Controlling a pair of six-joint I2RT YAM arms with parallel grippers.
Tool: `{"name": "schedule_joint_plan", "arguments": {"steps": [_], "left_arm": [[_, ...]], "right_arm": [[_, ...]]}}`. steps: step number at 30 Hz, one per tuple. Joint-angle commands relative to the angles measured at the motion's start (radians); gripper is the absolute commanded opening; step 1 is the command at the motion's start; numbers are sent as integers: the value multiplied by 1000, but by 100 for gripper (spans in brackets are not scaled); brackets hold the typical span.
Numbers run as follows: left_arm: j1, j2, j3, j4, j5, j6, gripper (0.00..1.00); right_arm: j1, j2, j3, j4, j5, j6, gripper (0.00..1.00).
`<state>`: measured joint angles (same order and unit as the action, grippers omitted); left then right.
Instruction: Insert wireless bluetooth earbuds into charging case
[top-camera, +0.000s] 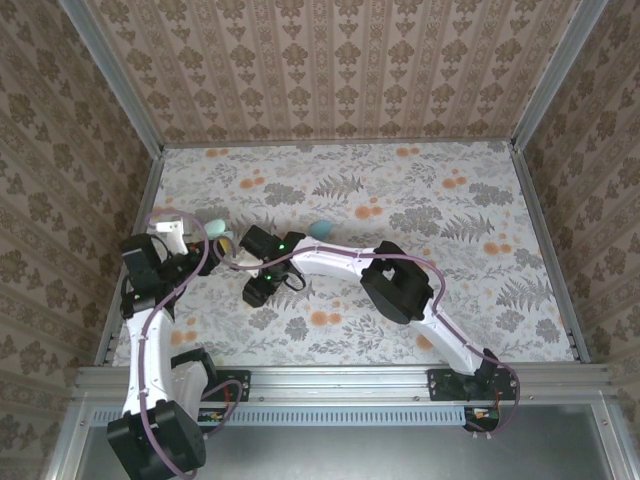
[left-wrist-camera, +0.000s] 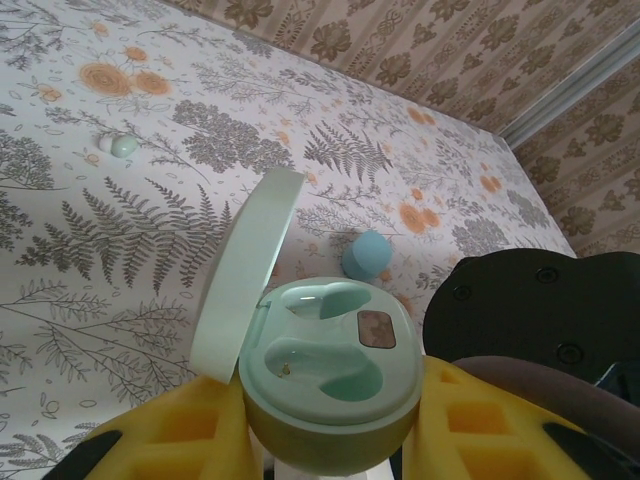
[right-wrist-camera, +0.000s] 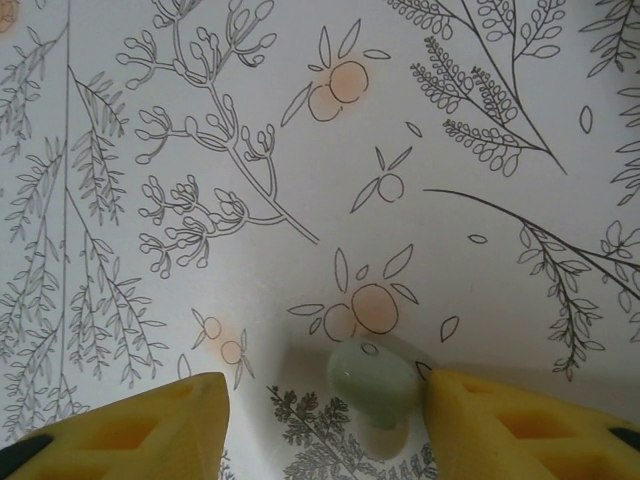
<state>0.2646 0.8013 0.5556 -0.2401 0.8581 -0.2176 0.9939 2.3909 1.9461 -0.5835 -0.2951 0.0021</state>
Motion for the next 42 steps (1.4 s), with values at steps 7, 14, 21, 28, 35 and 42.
{"name": "schedule_joint_plan", "arguments": {"steps": [7,14,21,28,35,42], "left_arm": [[7,1,18,4,9,6,0],[7,4,13,1,16,8,0],[6,11,-3,25,27,-15,0],[-4,33,-10,51,49,-39,0],[-46,44,-22,67,31,-49,0],[-110,88,-6,100,-3,-62,0]], "right_arm": [[8,29,17,-39,158,-3,39],[-10,-39,-71,7,213,96,27],[-42,-191,-270,88,265,219,25],[-85,-350,-459,86,353,344,25],[-254,-487,-682,-52,446,567,27],[-311,-520,-732,-46,380,631,36]]}}
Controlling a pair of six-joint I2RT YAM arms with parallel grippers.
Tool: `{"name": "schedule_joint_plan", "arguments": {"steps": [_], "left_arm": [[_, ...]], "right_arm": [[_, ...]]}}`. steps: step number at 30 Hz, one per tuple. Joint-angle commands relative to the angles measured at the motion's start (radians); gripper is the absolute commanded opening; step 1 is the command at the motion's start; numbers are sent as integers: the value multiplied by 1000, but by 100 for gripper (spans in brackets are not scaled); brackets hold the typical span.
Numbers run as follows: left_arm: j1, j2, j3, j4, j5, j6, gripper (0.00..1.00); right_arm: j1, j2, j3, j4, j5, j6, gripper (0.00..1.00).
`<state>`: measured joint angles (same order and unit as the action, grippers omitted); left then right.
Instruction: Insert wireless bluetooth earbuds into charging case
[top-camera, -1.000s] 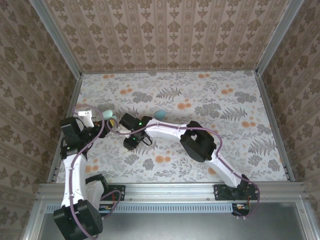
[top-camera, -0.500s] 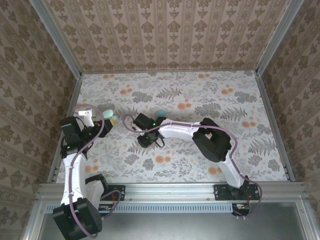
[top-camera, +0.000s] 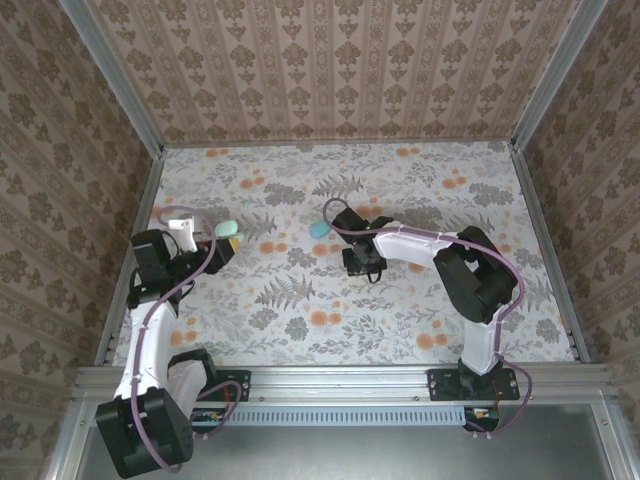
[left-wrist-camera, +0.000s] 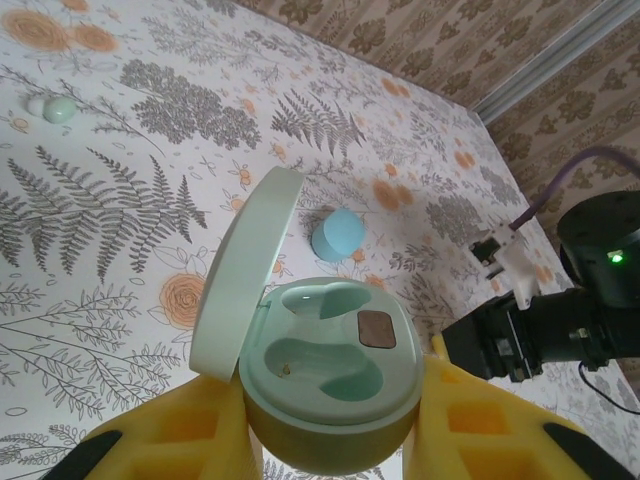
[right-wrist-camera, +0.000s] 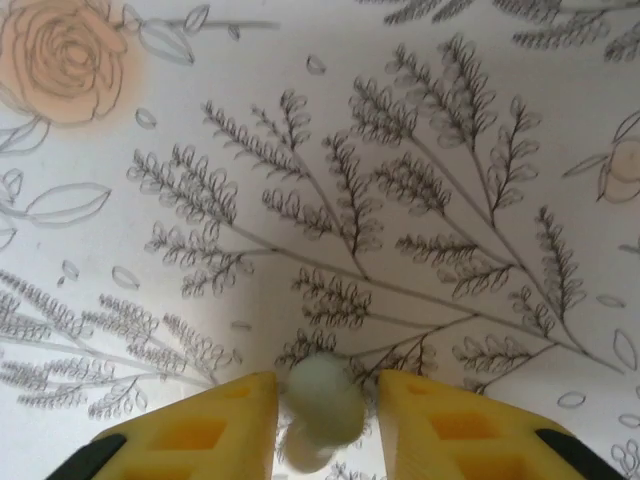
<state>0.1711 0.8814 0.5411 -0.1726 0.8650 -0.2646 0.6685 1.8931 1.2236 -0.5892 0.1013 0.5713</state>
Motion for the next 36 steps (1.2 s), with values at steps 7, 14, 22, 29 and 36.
{"name": "schedule_joint_plan", "arguments": {"steps": [7,14,22,29,36], "left_arm": [[-42,21,23,21,-21,-10,0],[-67,32,16,46,-32,-20,0],[-124,60,28,67,-42,-24,0],[-182,78,33,85,-60,-22,0],[-200,81,34,87,-64,-17,0]], "right_arm": [[13,-110,-17,28,-176,125,48],[-25,-251,-103,83,-190,157,49],[-131,-248,-229,192,-284,236,44],[-142,-158,-250,325,-334,298,39],[-142,-82,-225,347,-345,304,35]]}}
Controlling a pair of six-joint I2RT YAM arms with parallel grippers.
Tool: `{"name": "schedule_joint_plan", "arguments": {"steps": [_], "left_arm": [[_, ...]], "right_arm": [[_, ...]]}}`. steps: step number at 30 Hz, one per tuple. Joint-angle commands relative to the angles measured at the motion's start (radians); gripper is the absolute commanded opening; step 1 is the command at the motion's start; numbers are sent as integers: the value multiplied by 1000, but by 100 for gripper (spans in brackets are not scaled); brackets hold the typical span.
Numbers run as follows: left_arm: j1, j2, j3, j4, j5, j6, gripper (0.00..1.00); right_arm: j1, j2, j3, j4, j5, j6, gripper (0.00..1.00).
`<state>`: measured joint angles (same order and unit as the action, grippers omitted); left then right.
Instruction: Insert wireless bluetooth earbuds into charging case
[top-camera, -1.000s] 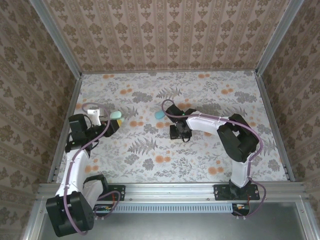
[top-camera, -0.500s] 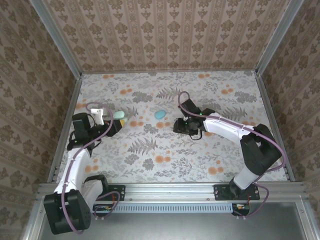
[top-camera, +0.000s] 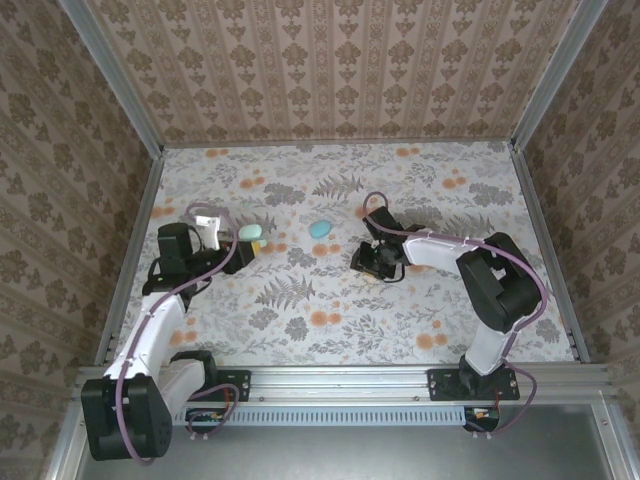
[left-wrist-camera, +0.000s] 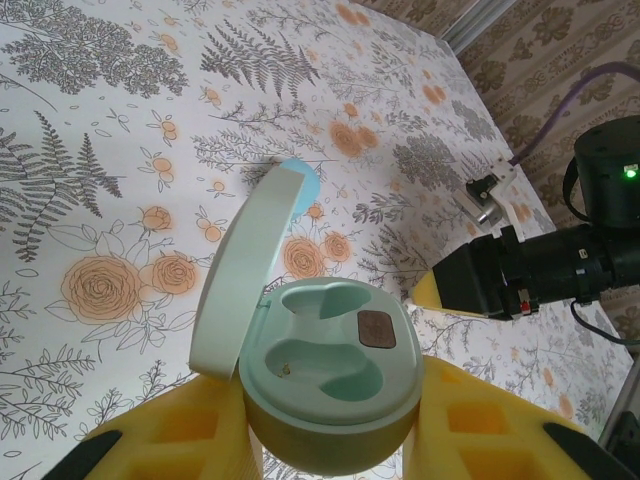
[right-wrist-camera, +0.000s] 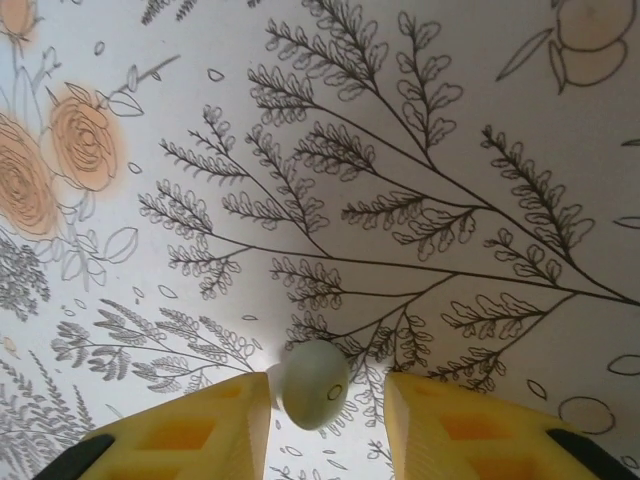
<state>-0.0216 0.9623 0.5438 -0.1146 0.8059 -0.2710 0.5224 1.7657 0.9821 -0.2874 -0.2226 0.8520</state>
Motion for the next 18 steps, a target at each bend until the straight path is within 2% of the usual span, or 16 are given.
{"name": "schedule_joint_plan", "arguments": {"steps": [1,11,18], "left_arm": [[-8,0,31,29,-5,-9,0],[-19,-6,29,23,-2,4,0],[-41,-20,10,61,37,33,0]], "right_arm": [[4,52,18,45,-20,22,34],[10,101,50,48,-26,14,27],[30,92,112,-11,-5,-26,19]]}}
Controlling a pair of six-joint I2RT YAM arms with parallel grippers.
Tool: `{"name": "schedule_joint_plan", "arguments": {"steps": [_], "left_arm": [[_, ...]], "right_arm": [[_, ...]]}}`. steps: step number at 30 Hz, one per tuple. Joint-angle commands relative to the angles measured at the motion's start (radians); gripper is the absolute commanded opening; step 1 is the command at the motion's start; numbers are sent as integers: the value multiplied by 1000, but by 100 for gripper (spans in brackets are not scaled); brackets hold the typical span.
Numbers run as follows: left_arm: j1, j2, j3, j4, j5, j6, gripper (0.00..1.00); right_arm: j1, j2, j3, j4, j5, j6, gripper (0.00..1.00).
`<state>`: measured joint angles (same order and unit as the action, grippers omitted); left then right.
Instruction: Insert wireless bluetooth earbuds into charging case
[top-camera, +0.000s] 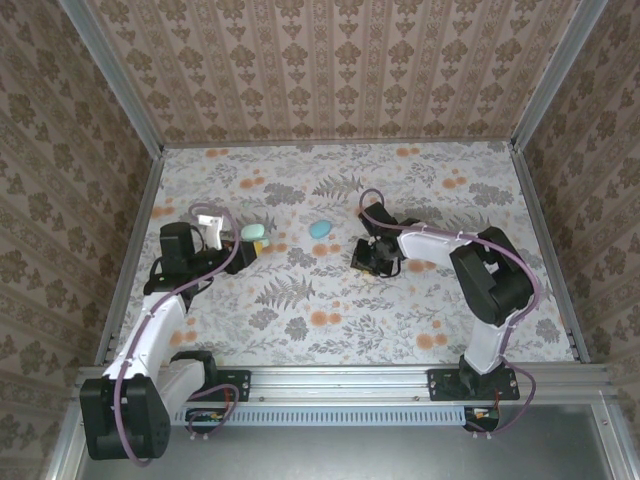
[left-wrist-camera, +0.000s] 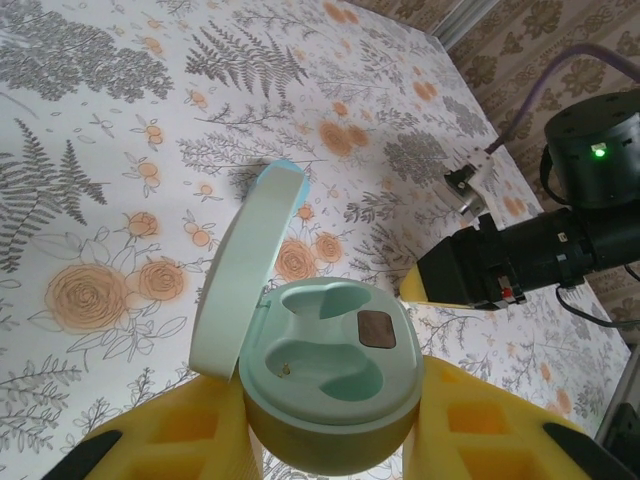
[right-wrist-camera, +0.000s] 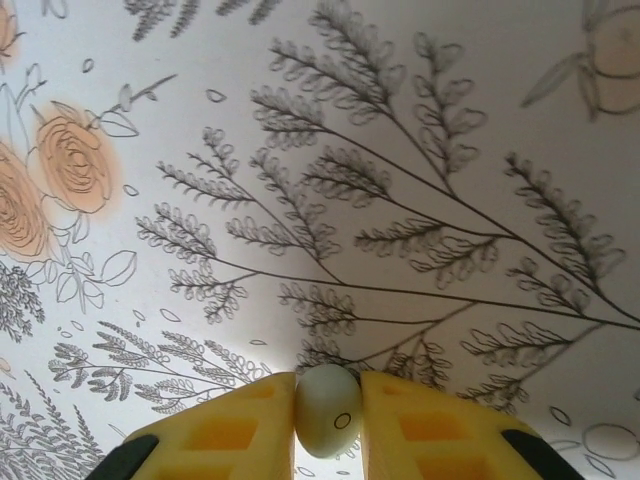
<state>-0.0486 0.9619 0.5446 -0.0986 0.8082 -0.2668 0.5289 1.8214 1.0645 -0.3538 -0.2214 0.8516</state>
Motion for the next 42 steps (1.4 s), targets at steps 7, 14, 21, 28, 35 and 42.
{"name": "schedule_joint_plan", "arguments": {"steps": [7,14,21,28,35,42], "left_arm": [[-87,-44,-19,163,57,80,0],[-233,-13,-6,261,4,181,0],[-382,55,26,363,-64,278,0],[-452,97,52,412,-55,303,0],[-481,75,43,430,-46,332,0],[-493,33,21,418,-58,356,0]], "right_arm": [[31,-139,44,-87,45,-93,16],[71,-419,84,-298,165,-142,16],[210,-586,184,-413,278,-122,16],[342,-517,288,-358,269,-86,16],[368,-415,345,-321,256,-106,16],[367,-355,414,-333,265,-145,16]]}}
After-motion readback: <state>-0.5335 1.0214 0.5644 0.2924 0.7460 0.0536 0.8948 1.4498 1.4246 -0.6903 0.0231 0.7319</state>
